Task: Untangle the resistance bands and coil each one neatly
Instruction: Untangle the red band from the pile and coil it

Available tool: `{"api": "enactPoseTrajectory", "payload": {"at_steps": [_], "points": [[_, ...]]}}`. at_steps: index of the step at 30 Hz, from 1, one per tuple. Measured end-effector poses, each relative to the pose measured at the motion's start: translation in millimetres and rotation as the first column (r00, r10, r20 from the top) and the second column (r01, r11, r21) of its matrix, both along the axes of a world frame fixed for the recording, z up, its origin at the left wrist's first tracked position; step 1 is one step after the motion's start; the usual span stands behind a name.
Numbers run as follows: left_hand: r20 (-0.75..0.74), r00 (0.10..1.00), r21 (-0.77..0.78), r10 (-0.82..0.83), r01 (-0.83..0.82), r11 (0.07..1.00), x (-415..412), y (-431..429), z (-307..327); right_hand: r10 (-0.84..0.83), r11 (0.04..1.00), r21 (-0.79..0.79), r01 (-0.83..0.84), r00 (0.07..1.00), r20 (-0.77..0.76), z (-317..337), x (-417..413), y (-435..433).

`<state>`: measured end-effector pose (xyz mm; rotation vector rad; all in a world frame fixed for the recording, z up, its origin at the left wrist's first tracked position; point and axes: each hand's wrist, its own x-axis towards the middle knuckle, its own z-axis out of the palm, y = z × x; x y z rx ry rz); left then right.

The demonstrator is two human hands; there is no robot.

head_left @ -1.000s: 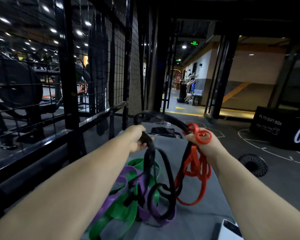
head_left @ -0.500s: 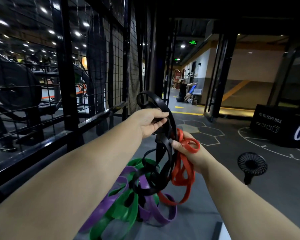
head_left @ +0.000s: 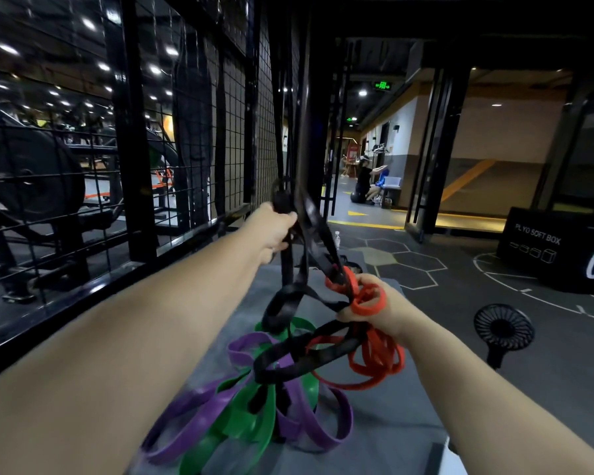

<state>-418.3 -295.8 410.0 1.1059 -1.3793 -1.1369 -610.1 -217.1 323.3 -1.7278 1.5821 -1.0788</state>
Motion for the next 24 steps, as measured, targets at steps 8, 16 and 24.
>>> {"api": "enactPoseTrajectory", "payload": {"at_steps": [8,16,24], "points": [[0.158,0.987,-0.038,0.021,-0.015,0.999,36,-23,0,-0.137,0.991,-0.015,0.136,0.978,-0.155,2,-30,-8],[0.786,0.534,-0.343,0.310,-0.039,0.938,69,-29,-5,-0.232,0.972,-0.007,0.236,0.959,0.165,3,-51,-5],[0.695,0.715,-0.013,0.070,-0.086,0.996,67,-40,-42,-0.142,0.987,0.017,0.158,0.831,0.538,17,-34,4]]}}
